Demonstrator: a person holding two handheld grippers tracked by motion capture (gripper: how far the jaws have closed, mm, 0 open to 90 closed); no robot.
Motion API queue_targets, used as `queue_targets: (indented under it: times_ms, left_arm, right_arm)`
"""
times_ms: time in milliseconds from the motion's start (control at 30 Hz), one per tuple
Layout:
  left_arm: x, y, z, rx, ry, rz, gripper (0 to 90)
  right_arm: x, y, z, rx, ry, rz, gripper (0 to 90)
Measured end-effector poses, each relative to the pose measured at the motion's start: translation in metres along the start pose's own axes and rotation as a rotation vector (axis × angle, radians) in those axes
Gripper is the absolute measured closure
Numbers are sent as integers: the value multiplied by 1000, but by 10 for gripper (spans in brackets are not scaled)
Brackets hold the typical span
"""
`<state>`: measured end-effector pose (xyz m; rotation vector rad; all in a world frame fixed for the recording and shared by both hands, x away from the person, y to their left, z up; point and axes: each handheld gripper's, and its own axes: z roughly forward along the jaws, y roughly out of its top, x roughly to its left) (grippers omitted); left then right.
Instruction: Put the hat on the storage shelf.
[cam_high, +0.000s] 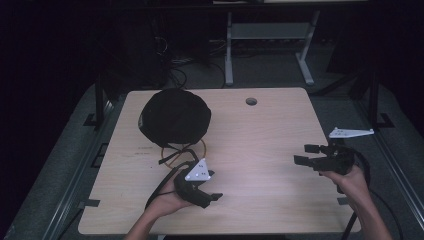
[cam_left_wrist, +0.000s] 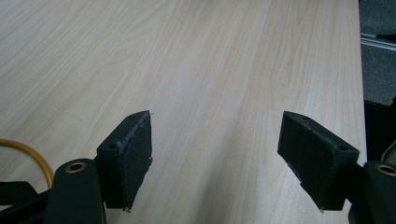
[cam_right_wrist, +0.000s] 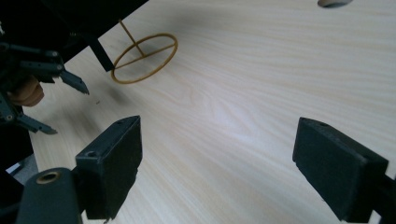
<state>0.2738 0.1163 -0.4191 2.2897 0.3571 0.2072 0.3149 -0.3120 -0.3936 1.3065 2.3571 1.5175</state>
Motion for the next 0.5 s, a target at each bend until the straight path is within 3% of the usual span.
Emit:
queue_targets:
  times_ms: [233,300,500]
  left_arm:
    - [0,0,0,-11,-12,-9,259]
    - [-1,0,0,-10,-17,-5,259]
    - [-2,1,1,-18,-21,-11,259]
  right_arm:
    - [3,-18,-1,14,4,17,153]
    - [8,-28,-2,2,33,19,153]
    - [20,-52,-6,-13,44,13,147]
